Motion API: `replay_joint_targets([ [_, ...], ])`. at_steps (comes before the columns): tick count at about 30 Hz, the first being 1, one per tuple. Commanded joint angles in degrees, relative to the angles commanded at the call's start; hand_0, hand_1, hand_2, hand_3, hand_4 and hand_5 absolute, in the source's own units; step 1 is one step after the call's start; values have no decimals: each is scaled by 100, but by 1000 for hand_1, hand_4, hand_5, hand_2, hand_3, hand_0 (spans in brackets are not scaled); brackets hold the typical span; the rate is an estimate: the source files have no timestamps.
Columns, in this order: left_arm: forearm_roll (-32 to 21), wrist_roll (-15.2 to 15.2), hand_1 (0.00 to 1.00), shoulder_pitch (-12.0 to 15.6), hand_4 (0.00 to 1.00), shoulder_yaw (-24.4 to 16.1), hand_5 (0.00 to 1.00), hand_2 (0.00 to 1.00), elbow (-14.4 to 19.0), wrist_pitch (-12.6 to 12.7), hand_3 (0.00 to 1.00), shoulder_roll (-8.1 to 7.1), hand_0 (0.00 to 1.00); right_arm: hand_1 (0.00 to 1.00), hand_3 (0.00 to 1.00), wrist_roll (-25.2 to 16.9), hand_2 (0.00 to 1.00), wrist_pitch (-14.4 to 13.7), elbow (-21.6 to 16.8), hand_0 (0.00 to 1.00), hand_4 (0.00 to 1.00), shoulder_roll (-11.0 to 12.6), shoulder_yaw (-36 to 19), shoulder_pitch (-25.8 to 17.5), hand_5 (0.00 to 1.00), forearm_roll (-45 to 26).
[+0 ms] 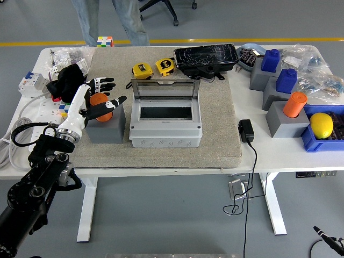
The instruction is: Fetch the battery,place it into the box,close the lid of the box
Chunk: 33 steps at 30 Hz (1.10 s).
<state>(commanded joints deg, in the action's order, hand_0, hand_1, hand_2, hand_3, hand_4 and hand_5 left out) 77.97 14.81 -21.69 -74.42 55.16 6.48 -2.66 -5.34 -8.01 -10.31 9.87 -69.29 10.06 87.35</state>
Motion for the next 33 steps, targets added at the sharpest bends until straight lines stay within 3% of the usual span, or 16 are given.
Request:
replay_joint_targets([
  [16,180,30,752,62,998,-62,227,671,-78,65,691,39,679,889,921,-1,829,2,0,913,998,6,-65,18,998,38],
  [27,202,51,753,67,998,-74,223,664,-149,159,690,71,681,888,919,-12,829,-1,0,913,998,13,-46,46,998,5],
  [28,206,51,718,68,998,-74,210,629,-153,165,642,71,634,889,919,-12,829,-2,0,913,998,15,-52,45,998,12],
  [33,205,56,718,88,998,-64,210,629,-192,193,642,80,634,889,919,-13,829,-1,0,913,998,17,-48,39,998,15],
])
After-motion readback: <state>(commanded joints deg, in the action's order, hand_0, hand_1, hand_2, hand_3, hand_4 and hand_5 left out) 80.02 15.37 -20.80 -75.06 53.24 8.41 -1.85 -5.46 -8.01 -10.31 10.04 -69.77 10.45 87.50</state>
